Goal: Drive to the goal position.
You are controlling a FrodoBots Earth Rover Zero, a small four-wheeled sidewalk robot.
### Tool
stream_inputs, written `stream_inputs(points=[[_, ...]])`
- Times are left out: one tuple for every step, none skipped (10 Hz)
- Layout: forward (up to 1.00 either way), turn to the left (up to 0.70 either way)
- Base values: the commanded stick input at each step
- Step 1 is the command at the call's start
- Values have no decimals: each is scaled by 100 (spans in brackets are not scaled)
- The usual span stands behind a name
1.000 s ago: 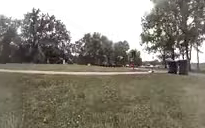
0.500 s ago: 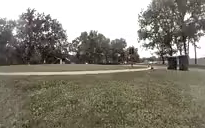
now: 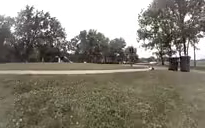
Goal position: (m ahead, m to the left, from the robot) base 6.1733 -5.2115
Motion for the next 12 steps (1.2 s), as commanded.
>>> stream_inputs(points=[[70,0],[70,0],[70,0],[70,0],[70,0],[70,0],[70,0],[70,0],[70,0],[70,0],[70,0],[70,0]])
